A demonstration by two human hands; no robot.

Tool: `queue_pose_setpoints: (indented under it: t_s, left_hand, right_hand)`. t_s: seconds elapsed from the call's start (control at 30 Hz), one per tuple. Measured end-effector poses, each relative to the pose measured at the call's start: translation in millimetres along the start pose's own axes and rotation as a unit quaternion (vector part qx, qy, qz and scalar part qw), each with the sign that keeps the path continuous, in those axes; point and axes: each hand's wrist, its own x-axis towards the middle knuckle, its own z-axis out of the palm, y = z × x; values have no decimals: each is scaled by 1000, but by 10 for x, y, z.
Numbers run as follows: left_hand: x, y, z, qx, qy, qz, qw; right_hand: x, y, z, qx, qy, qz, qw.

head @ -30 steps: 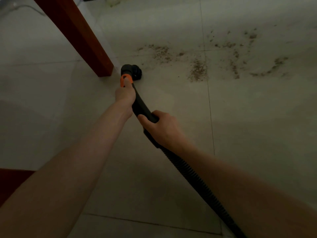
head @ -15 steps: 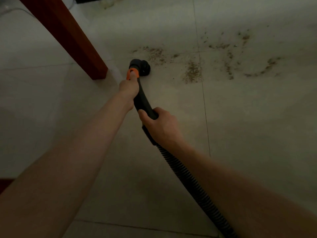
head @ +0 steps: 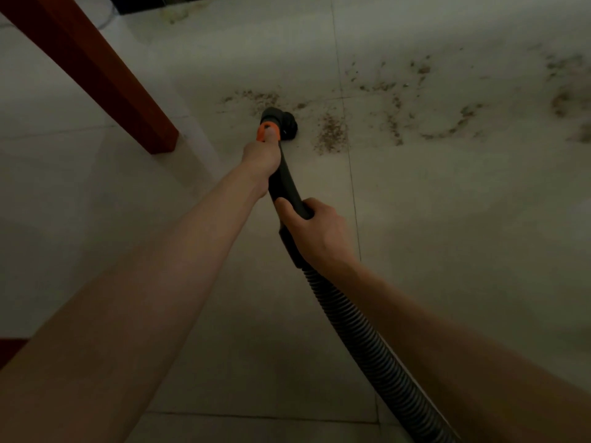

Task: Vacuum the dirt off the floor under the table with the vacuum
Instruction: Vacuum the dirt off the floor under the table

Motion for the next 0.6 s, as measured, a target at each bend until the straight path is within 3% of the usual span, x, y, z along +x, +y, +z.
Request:
queue_pose_setpoints:
  t_s: [0.3,0.6]
  left_hand:
    - [-233,50,211,27,-10,11,1000]
    - [-341,-69,9,16,34,-20,999]
  right_hand:
    - [-127,84,-252,65,-25,13,997]
    - [-276,1,-263,40,-83,4,996]
